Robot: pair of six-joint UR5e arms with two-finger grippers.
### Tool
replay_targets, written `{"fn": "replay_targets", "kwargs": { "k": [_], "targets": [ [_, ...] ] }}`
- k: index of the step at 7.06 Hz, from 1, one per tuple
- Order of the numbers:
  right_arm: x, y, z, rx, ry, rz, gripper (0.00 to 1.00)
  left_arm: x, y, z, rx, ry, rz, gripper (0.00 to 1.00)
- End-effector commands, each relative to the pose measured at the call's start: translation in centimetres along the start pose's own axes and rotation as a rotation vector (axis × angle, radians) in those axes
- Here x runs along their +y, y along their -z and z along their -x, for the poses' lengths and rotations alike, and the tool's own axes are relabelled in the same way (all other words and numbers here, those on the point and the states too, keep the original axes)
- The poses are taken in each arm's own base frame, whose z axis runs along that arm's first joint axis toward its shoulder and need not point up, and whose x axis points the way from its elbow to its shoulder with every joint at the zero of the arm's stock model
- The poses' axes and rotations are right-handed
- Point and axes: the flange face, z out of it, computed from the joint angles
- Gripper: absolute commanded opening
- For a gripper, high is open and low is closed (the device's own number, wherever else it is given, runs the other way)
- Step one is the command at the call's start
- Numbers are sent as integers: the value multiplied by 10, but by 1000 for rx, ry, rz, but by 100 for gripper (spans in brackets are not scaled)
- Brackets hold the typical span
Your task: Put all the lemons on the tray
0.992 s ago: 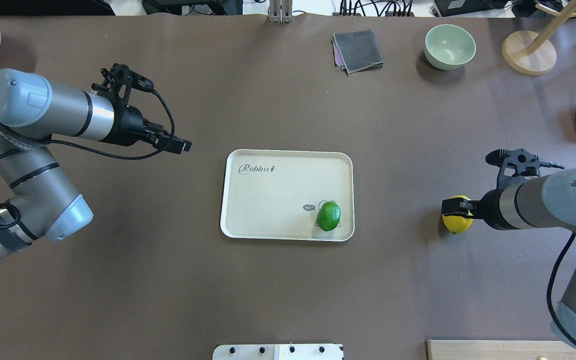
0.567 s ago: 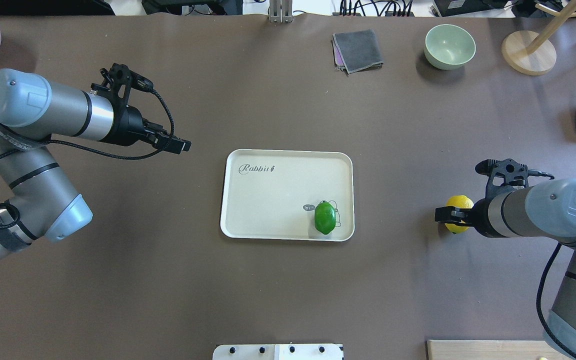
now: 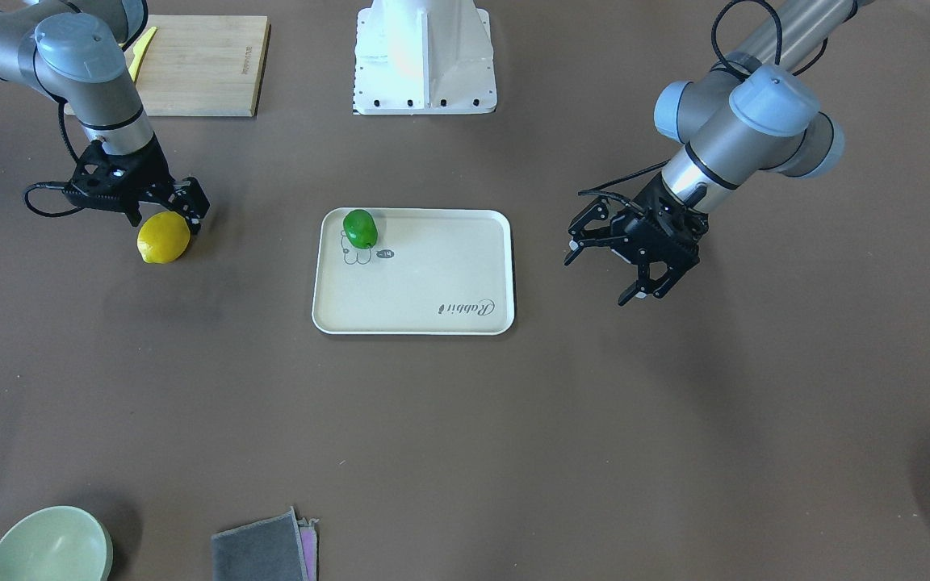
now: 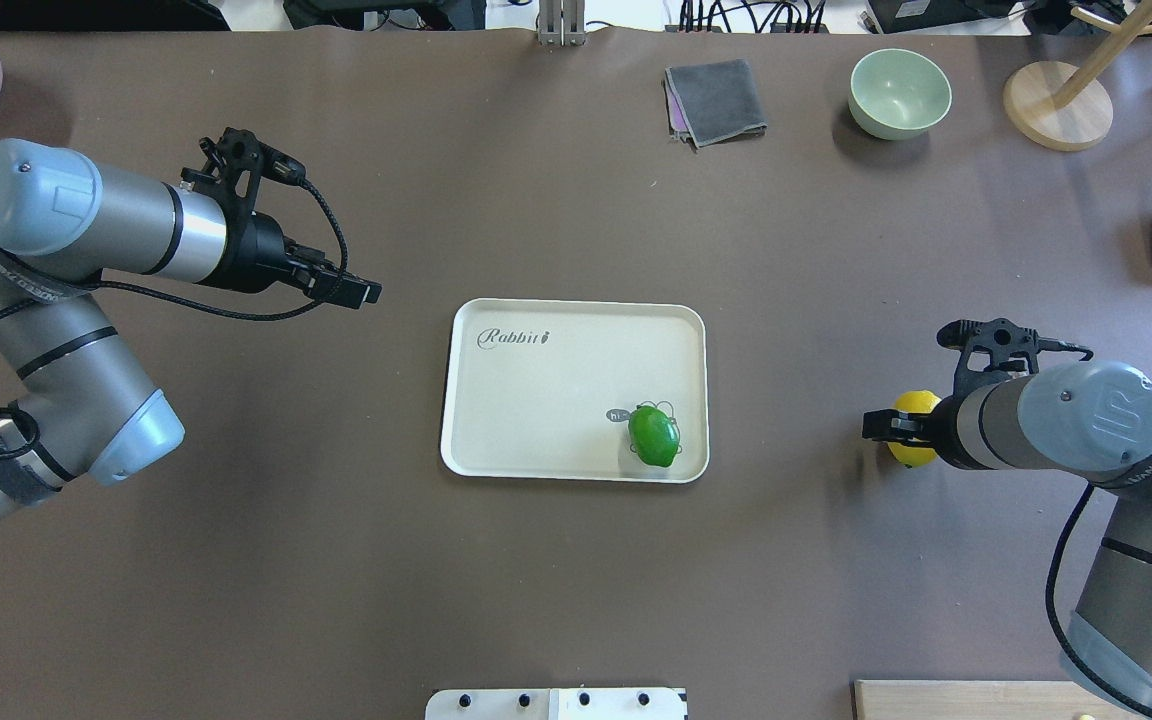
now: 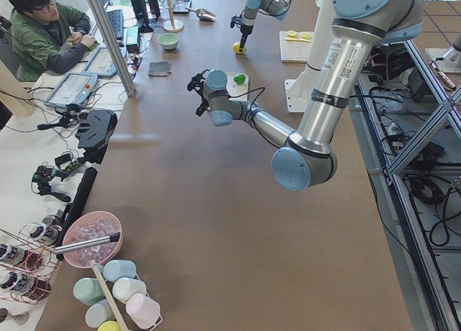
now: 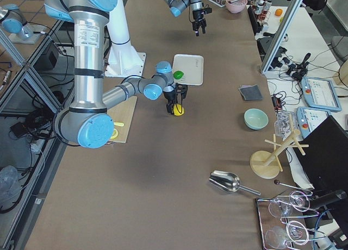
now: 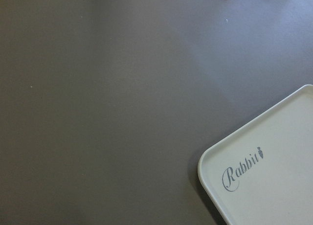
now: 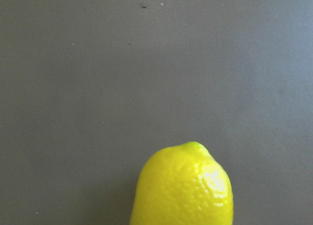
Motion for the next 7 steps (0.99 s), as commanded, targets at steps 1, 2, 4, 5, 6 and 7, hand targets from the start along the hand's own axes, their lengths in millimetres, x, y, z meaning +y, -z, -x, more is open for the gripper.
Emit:
{"fn": "replay_targets", "kwargs": {
  "k": [1,2,4,5,6,7],
  "targets": [
    [-5,-9,3,14,-2,-17,41,1,-1,0,-1,1,1,99],
    [-5,-9,1,17,12,-17,9,1,-1,0,-1,1,1,99],
    [-17,12,29,-40,7,-34,0,1,-2,0,0,1,5,99],
    [-25,26,63,-36,3,-37,0,1,-2,0,0,0,3,99],
    [-32,38,101,-29,2,-37,0,2,-2,0,1,0,4,99],
    [-35,51,133,-48,0,-40,0,2,-2,1,0,1,5,99]
  ]
}}
